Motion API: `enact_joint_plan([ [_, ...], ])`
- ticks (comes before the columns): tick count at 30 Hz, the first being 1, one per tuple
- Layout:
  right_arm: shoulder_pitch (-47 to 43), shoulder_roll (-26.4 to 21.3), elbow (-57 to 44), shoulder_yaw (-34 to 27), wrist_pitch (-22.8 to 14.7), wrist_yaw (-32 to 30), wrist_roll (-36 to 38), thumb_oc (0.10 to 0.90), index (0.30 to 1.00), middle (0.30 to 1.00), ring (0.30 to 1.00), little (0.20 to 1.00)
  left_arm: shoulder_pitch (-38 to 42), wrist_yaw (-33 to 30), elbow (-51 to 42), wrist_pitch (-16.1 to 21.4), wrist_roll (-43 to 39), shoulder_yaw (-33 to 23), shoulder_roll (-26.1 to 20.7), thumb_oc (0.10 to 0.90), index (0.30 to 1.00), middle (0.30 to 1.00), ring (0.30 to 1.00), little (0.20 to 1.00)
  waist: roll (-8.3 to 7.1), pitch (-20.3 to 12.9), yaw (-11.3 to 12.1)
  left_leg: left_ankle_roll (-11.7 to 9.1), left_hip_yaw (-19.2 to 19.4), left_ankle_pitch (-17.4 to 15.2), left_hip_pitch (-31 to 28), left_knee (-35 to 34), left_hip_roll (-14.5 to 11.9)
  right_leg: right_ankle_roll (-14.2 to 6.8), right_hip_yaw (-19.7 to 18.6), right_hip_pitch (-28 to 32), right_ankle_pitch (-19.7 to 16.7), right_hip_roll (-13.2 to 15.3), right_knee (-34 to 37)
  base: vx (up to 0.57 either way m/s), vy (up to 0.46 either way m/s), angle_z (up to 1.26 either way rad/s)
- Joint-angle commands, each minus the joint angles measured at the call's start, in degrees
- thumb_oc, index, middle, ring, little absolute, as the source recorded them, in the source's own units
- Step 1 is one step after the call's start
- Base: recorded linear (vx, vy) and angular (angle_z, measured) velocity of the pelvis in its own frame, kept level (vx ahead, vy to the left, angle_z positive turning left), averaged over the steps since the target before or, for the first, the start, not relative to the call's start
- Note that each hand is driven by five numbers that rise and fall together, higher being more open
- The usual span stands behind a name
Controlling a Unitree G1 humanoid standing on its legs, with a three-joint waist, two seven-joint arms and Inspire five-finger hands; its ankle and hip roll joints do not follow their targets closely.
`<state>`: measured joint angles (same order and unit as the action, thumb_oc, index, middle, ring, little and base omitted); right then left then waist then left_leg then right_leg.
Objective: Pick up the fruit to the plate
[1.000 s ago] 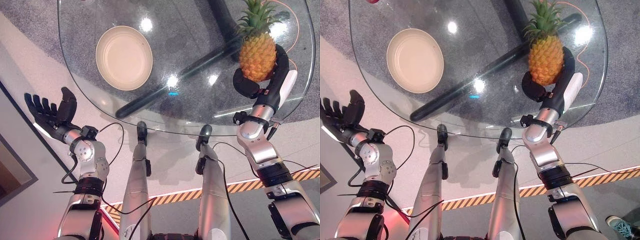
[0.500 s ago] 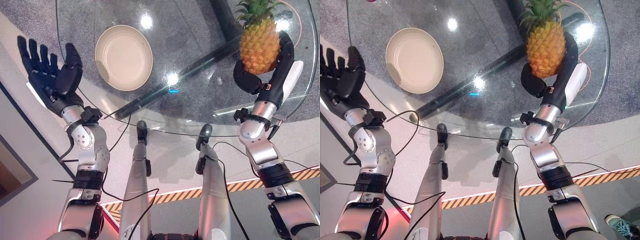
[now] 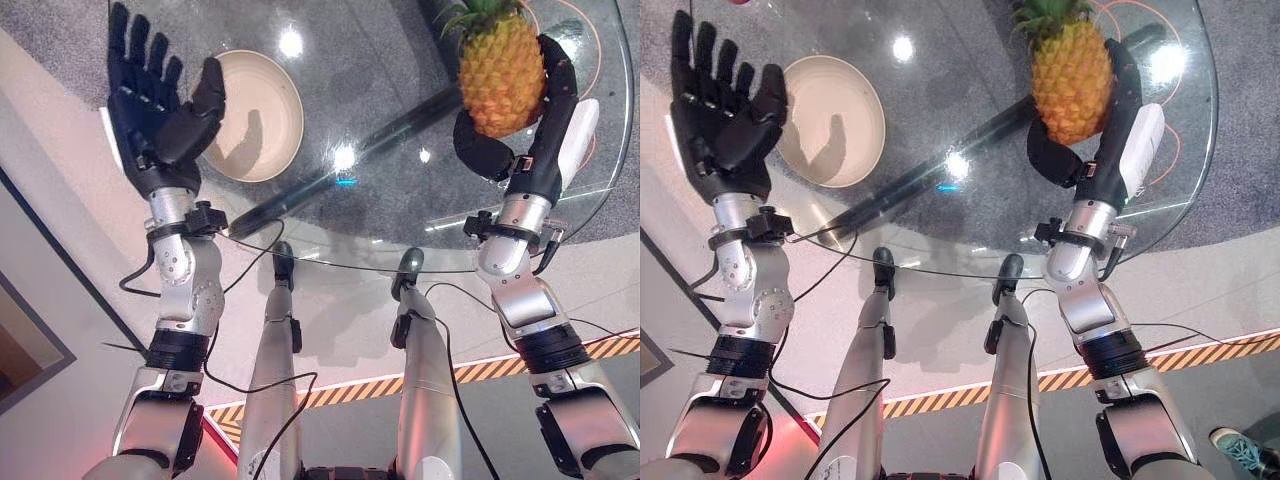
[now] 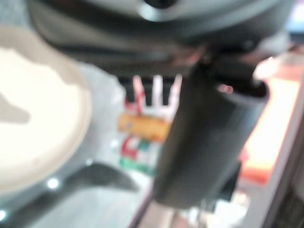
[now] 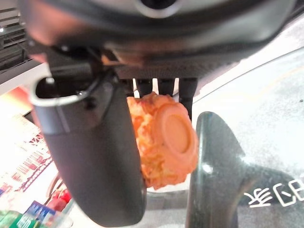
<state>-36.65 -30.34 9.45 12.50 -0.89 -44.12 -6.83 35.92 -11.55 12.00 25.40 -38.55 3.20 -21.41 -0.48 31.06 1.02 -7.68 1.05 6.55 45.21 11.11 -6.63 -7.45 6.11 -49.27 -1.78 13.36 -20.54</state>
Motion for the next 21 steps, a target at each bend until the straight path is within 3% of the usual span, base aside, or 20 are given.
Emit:
enact_joint_plan([
  [1, -6.00, -2.76, -10.96, -1.56, -5.37, -0.45, -5.03, 0.100, 0.300, 0.300, 0.300, 0.200, 4.38, 4.16, -7.70, 1.24, -1.21, -0.69, -3.39, 0.800, 0.900, 0.900, 0.900, 0.900, -0.06, -1.27, -1.41, 1.46, 1.71, -4.03, 0.16, 3.28, 1.90, -1.13, 2.32, 3.47, -2.53, -1.66, 6.18, 0.00, 0.000, 0.00],
  [9, -8.82, -3.00, -11.64, 1.16, -4.99, 3.19, -5.53, 0.100, 0.300, 0.300, 0.300, 0.200, 6.78, 8.50, -7.95, -6.18, -8.51, 2.62, -1.81, 0.800, 0.900, 0.900, 0.900, 0.900, 0.16, -1.27, -1.83, 1.50, 2.03, -3.27, 0.60, 2.89, 2.07, -1.36, 2.34, 3.08, -3.35, -1.42, 6.79, 0.00, 0.000, 0.00],
  [21, -11.62, -2.99, -12.75, 4.96, -5.08, 6.68, -5.53, 0.100, 0.300, 0.300, 0.300, 0.200, 8.11, 12.44, -7.08, -10.67, -19.75, 5.12, 0.79, 0.800, 0.900, 0.900, 0.900, 0.900, 0.46, -1.27, -2.16, 1.42, 2.50, -3.53, 0.10, 2.80, 2.00, -1.55, 2.34, 3.49, -3.12, -1.28, 7.02, 0.00, 0.000, 0.00],
])
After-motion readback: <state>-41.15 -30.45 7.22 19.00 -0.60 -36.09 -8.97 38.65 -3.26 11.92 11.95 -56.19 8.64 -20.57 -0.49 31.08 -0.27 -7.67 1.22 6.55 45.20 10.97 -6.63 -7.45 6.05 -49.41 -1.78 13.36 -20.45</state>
